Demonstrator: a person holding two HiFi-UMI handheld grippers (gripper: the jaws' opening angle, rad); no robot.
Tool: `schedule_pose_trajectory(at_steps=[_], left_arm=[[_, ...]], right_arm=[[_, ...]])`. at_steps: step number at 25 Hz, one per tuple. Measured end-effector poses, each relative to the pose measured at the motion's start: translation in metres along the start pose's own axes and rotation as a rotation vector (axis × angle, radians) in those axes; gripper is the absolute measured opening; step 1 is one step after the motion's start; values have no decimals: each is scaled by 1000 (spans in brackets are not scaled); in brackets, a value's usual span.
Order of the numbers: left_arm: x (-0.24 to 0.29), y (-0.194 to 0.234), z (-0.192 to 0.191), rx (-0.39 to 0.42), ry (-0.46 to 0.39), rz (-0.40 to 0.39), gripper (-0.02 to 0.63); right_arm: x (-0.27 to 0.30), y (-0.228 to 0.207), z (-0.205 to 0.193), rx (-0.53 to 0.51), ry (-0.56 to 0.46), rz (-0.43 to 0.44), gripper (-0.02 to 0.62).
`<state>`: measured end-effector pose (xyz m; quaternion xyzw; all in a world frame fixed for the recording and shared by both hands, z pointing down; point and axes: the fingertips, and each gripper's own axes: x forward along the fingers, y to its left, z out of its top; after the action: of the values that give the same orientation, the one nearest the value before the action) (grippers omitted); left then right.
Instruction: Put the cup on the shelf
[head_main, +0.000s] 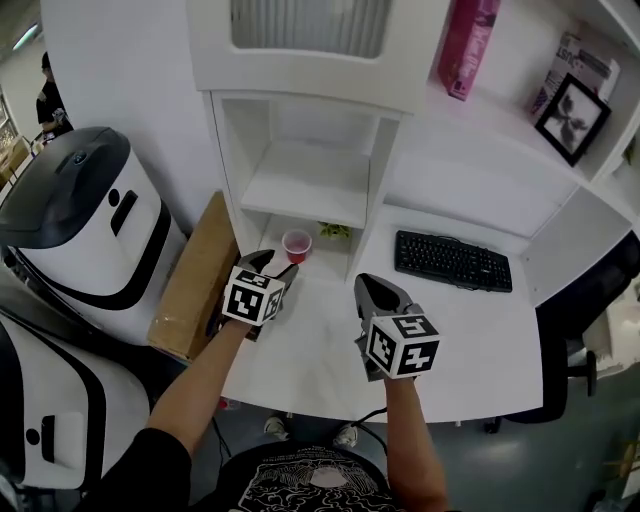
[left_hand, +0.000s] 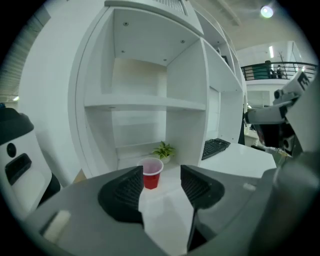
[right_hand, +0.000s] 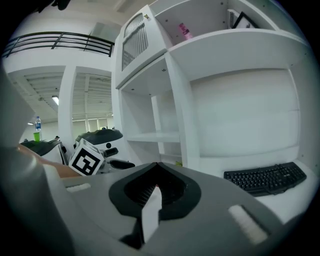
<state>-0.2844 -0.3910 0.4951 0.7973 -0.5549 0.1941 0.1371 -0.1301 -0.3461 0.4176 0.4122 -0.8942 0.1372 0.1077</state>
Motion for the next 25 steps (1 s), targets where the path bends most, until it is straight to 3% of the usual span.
schedule_pose_trajectory(at_steps=[14, 20, 25], left_arm=[[-84, -49, 66, -71, -198, -7, 74], [-98, -59, 75, -69, -214, 9, 2], [-103, -60, 84, -43, -222, 22, 0]], right_arm=[[-12, -8, 11, -62, -8, 74, 25], [-16, -8, 21, -104, -31, 94, 23], [-21, -7, 35, -153, -57, 96, 23]])
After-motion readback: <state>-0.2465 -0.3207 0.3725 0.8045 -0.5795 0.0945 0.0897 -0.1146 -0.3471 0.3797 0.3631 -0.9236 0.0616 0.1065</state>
